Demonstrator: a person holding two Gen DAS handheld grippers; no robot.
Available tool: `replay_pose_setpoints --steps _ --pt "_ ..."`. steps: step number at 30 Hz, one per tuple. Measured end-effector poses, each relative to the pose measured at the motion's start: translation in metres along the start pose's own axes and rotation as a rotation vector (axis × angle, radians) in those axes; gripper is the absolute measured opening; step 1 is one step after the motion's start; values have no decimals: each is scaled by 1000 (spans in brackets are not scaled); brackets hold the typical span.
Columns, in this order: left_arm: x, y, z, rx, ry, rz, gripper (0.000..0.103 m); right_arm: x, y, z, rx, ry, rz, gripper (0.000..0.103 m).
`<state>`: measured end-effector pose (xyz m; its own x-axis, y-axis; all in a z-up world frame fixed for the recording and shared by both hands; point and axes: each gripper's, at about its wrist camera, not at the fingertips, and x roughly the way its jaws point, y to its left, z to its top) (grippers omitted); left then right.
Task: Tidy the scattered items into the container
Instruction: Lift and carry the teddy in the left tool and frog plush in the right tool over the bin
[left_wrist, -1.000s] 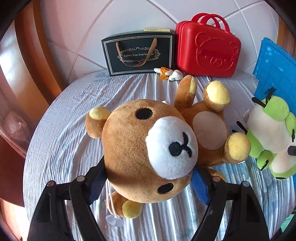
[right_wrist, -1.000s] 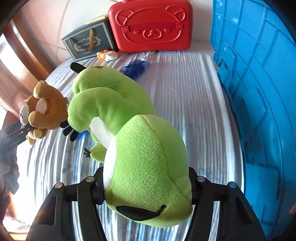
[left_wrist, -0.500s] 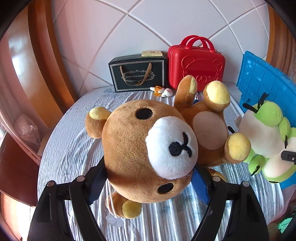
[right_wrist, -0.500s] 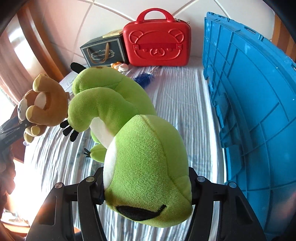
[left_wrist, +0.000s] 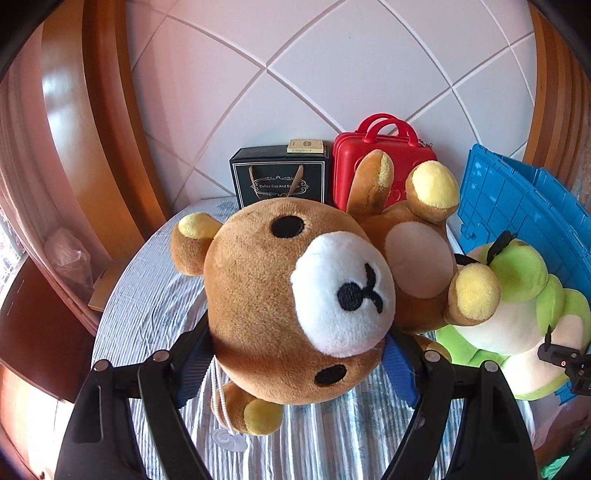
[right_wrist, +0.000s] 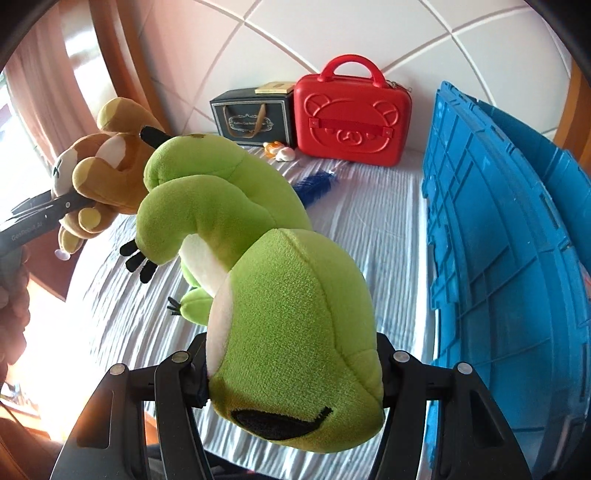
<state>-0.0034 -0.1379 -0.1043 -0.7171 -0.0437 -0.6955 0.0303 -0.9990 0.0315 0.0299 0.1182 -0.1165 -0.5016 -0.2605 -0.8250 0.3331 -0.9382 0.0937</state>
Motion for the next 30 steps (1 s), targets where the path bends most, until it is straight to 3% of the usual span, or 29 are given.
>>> replay_pose_setpoints --steps 8,30 --pt "-31 -7 13 -14 -52 2 80 -50 -4 11 13 -87 7 60" --pt "-114 -72 58 47 -219 -17 80 -154 -73 38 79 -289 39 60"
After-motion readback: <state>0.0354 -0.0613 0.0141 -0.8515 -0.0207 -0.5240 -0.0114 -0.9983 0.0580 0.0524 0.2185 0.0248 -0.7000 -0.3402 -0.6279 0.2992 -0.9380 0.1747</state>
